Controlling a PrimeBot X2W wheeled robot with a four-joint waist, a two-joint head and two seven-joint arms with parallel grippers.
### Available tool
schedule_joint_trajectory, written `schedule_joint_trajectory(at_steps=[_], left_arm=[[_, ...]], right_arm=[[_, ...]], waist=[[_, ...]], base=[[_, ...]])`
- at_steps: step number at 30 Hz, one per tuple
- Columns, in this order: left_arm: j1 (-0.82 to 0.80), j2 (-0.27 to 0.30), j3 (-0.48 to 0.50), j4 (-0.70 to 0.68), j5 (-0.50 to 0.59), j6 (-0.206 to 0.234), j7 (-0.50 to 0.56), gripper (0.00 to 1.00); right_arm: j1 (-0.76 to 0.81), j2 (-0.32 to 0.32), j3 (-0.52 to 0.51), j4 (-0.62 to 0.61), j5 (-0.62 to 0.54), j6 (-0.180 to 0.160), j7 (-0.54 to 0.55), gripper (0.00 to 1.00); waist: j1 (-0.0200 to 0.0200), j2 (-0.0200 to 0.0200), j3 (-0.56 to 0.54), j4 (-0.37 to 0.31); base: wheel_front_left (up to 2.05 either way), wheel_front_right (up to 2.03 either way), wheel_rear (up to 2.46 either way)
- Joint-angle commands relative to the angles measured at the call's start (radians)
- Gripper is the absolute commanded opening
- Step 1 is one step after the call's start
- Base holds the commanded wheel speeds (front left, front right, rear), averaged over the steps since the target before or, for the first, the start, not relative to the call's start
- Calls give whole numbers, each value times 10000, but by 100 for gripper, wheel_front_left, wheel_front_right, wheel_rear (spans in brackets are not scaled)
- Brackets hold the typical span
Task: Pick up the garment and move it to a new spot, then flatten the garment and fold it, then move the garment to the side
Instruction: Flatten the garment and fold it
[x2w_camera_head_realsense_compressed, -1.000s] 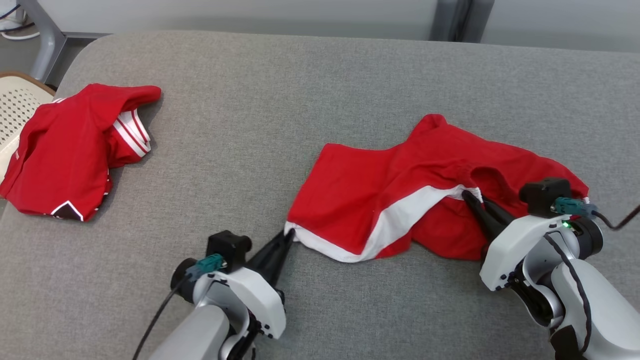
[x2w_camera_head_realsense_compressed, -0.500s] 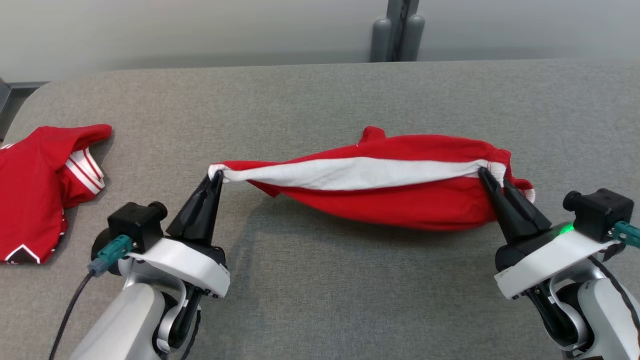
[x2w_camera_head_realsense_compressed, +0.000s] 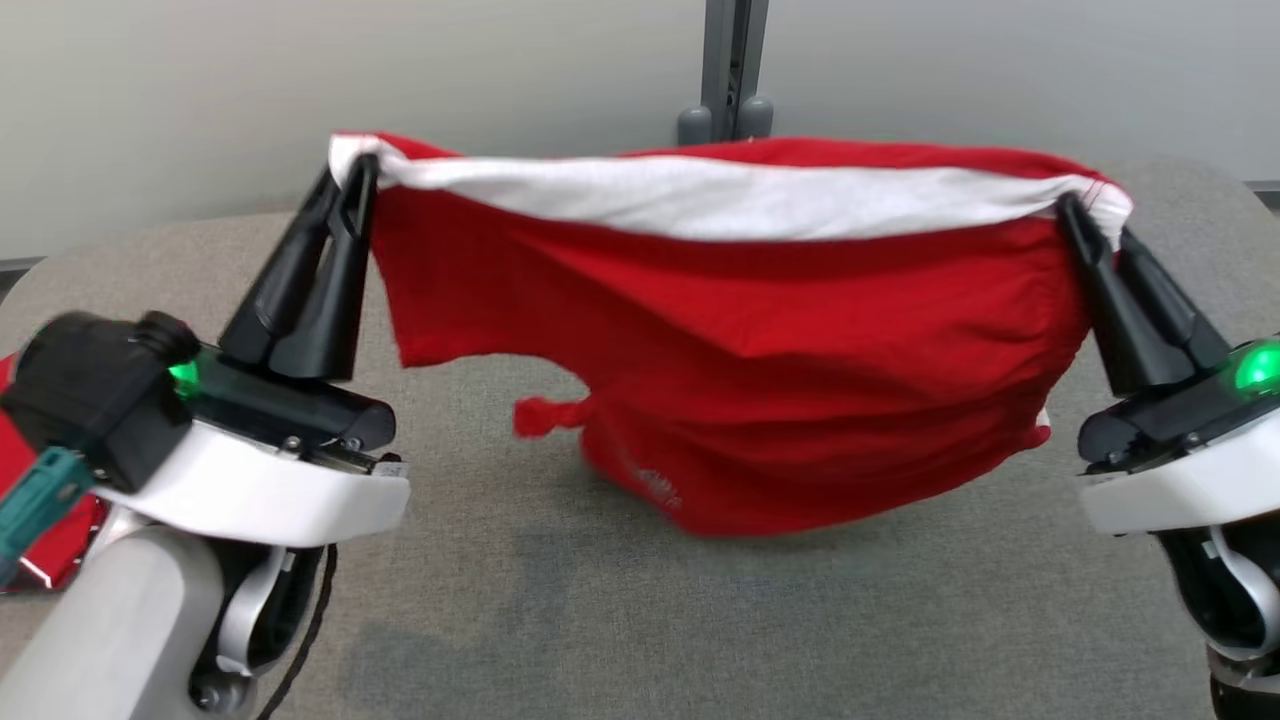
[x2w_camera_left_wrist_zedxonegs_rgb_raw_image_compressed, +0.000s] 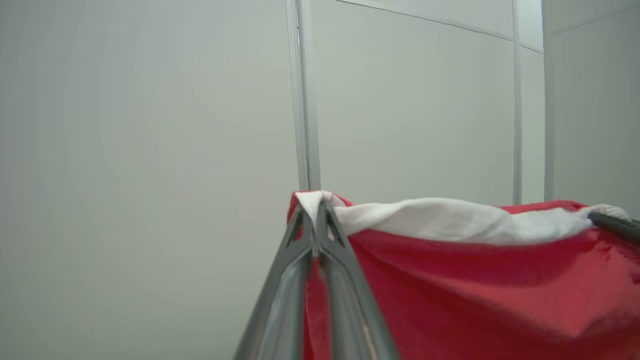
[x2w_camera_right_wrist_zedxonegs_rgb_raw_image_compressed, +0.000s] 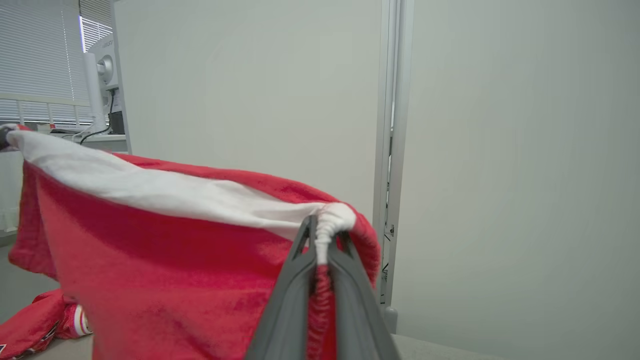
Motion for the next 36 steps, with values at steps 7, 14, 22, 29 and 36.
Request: schedule_joint_trajectory(at_steps=[7,14,22,29,36], left_arm=[[-642,338,395,-867,-70,193,549,0],[-1857,-29,281,585,-612,-558,443,0],[-5248,-904,-79,4148,-467,-1874,-334,0],[-8238,-1596,-56,7522,-166,-2518,-1403,0],[-9275,-2346,-169,11093,-165,-2949,-1904,0]], right_arm=[[-340,151,-433,-193,366,1,368,0],[-1524,-75,-295,1089,768,1,72,0],[-4890,-143,577,3299,1278,3,-538,0],[-8119,354,1597,5977,1572,1,-1919,0],[-9638,1239,2754,9309,1647,1,-2886,0]], waist=[[0,0,228,-77],[0,0,972,-18],[0,0,2148,78],[0,0,2452,29],[0,0,2498,-4]], base=[[0,0,0],[0,0,0],[0,0,0],[0,0,0],[0,0,0]])
